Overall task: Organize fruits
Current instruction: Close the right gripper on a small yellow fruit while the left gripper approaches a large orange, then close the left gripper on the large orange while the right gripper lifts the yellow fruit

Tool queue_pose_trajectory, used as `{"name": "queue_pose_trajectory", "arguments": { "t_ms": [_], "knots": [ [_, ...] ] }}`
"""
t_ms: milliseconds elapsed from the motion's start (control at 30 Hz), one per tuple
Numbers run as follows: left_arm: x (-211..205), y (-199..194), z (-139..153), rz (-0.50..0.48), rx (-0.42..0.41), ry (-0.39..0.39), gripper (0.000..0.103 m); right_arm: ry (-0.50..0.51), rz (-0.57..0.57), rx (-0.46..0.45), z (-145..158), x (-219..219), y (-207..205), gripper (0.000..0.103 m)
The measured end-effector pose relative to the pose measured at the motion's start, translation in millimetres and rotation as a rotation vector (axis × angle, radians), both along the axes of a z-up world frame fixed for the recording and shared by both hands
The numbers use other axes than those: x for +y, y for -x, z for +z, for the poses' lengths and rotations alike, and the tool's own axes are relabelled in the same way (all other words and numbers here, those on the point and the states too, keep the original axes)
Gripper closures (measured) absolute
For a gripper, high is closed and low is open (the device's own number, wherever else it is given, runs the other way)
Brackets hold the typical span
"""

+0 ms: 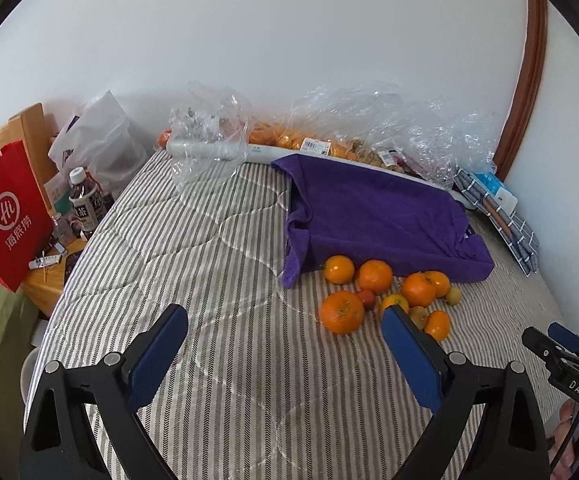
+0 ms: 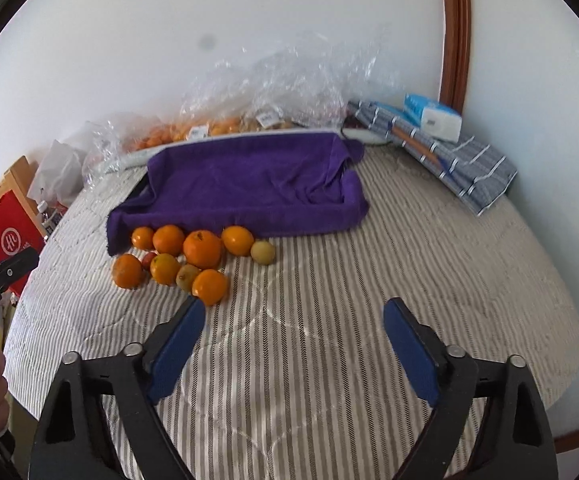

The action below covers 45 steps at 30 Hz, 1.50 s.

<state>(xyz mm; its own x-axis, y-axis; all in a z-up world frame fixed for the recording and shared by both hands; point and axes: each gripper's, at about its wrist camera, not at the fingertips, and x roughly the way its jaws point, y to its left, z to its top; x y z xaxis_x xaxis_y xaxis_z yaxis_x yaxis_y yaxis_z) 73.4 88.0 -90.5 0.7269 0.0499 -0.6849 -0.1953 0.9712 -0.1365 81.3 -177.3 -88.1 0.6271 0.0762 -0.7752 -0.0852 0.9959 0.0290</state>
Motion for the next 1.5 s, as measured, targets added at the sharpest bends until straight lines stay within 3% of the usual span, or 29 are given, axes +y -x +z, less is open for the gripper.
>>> {"name": "queue_pose_trajectory", "arguments": {
  "t_ms": [233, 367, 500, 800, 867, 1067, 1300, 1500],
  "knots": [
    [18.5, -26.7, -32.7, -0.029, 0.059, 0.021, 0.012, 0.010, 0.036, 0.043, -40.2, 13.8, -39.0, 0.045],
    [26.6, -39.1, -48.6, -0.034, 0.082, 0.068, 0.013, -0.036, 0.051, 0.072, -60.3, 14.6, -65.6, 0.058],
    [26.6, -44.8, -56.6, -0.061, 0.087, 0.076, 0.013, -0.085, 0.074, 0.082, -71.2, 16.9, -85.4, 0.061],
    [23.0, -57.6, -68.2, -0.108, 0.095, 0.097, 0.013, -0.027, 0.131, 0.083, -84.6, 34.1, -108.5, 0.067],
    [21.7, -57.6, -69.2, -0.120, 0.085, 0.098, 0.013, -0.026, 0.144, 0.075, -84.8, 34.3, -110.3, 0.078],
    [4.3, -60.0, -65.1, -0.190, 0.063, 0.101, 0.013, -0.046, 0.152, 0.063, -81.0, 22.6, -103.0, 0.078],
    [-21.6, -75.3, -73.6, -0.224, 0.100, 0.124, 0.014, -0.062, 0.124, 0.053, -73.2, -1.6, -78.2, 0.078],
    [-35.7, -80.3, -79.0, -0.222, 0.119, 0.083, 0.032, -0.055, 0.125, 0.074, -80.3, -11.2, -67.4, 0.078]
  ]
}}
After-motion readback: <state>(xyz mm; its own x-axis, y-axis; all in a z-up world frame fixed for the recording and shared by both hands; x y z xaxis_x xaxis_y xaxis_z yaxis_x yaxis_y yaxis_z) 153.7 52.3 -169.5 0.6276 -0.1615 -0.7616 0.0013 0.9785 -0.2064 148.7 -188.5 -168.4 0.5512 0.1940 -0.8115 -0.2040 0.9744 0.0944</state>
